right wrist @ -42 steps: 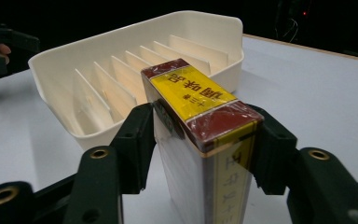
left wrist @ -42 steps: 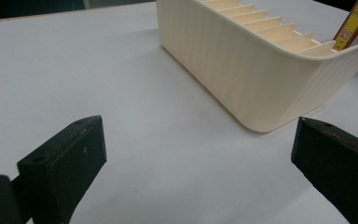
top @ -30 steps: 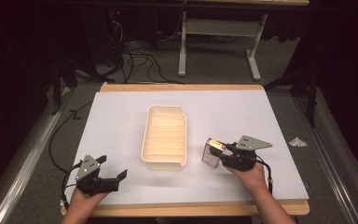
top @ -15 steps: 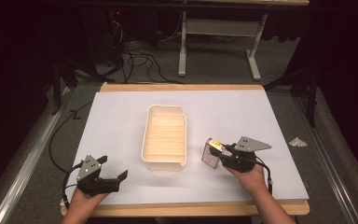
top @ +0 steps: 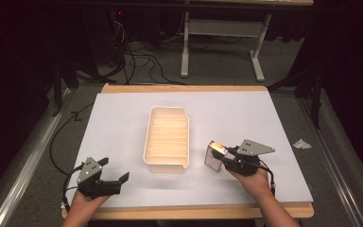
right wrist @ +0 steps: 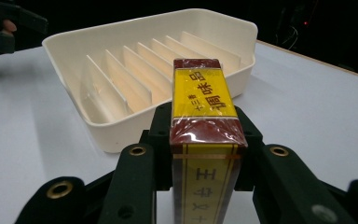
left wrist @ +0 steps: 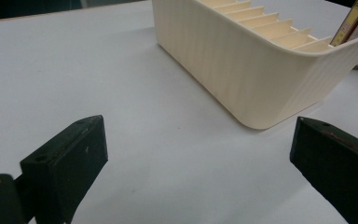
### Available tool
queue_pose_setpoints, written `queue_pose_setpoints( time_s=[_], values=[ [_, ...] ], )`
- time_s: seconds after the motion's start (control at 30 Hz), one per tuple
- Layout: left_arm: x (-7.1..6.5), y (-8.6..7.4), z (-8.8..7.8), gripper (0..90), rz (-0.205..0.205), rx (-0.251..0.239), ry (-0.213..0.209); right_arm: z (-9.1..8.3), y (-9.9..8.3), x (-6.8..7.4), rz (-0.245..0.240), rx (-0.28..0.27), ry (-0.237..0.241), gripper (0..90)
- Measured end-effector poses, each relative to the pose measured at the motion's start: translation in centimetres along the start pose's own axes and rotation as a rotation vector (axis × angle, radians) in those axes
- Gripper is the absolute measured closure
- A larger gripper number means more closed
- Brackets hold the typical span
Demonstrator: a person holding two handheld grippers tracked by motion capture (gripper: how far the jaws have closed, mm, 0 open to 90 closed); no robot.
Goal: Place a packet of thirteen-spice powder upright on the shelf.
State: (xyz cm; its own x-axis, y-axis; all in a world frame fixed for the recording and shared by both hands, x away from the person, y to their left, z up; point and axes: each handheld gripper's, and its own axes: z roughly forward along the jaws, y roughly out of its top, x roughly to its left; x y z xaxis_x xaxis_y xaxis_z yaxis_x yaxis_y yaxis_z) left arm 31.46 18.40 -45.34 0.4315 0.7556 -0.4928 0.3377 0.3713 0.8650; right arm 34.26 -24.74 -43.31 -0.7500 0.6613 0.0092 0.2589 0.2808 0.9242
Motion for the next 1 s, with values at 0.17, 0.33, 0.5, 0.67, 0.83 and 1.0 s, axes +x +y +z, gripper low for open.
queue_pose_setpoints(
  time_s=[0.17, 0.33, 0.5, 0.67, 0.83, 1.0],
  values=[
    [0.0, 0.0, 0.0, 4.7, 0.005, 0.001, 0.0, -0.4, 0.1, -0.2, -0.003, 0.0, -0.003, 69.1],
    [0.0, 0.0, 0.0, 4.7, -0.001, -0.001, 0.001, -0.8, 0.1, -0.4, -0.011, 0.001, -0.007, 69.1],
    [0.0, 0.0, 0.1, 4.7, -0.001, -0.003, 0.001, -1.4, 0.3, -0.8, -0.016, -0.006, -0.011, 69.2],
    [-0.1, 0.1, 0.3, 4.7, -0.001, -0.007, -0.006, -2.4, 1.0, -1.1, -0.015, -0.031, -0.015, 69.2],
    [-0.2, 0.1, 0.4, 4.7, -0.002, -0.004, -0.014, -3.3, 1.7, -1.1, -0.012, -0.059, -0.018, 69.3],
    [-0.3, 0.2, 0.5, 4.8, -0.005, -0.003, -0.019, -3.8, 2.6, -1.1, -0.023, -0.077, 0.005, 69.3]
  ],
)
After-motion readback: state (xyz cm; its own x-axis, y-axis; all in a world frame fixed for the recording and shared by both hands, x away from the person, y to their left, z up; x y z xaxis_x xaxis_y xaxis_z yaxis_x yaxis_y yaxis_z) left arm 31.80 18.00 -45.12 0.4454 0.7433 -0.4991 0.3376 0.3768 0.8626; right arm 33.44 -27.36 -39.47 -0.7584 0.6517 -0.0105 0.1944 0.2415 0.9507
